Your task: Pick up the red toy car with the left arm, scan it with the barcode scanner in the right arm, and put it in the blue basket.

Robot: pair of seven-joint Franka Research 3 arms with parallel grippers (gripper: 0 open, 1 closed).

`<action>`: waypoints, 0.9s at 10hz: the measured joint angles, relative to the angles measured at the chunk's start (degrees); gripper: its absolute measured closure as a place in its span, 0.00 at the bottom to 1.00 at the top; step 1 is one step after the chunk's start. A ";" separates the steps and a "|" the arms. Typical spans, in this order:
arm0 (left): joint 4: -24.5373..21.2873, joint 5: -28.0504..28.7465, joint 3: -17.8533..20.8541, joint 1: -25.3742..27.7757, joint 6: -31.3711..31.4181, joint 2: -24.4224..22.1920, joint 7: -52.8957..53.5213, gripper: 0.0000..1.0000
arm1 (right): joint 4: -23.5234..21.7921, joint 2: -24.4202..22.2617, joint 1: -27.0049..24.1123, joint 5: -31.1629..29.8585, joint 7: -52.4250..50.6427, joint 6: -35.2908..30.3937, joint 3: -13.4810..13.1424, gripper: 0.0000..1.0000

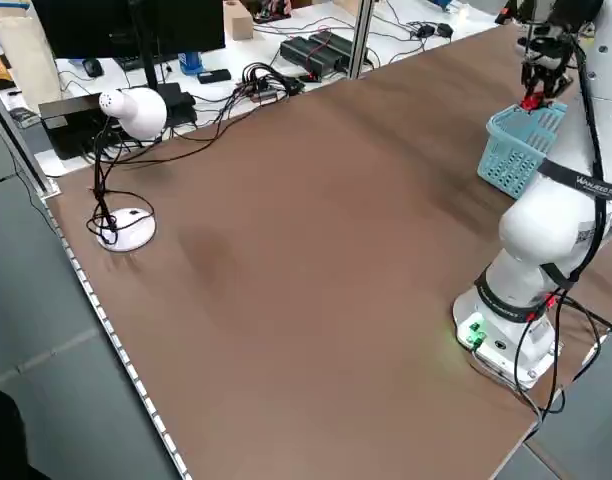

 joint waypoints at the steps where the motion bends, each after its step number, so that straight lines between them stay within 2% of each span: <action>1: -1.05 0.00 -0.02 -0.07 1.73 0.02 -0.47 0.56 | -2.17 0.25 -0.82 -0.31 0.00 4.11 -0.13 0.63; 3: -2.83 0.00 -0.62 -0.19 3.80 0.05 -0.95 0.56 | -5.45 1.79 -0.90 -1.07 0.01 10.53 -0.74 0.63; 6: -4.90 0.00 -0.77 -0.56 5.63 0.32 -1.26 0.56 | -13.59 4.50 -0.79 -7.25 0.16 23.88 -0.85 0.63; 9: -6.73 2.31 -0.77 -1.06 7.86 1.72 -1.32 0.56 | -18.29 4.62 -0.97 -11.20 0.20 28.07 -1.20 0.63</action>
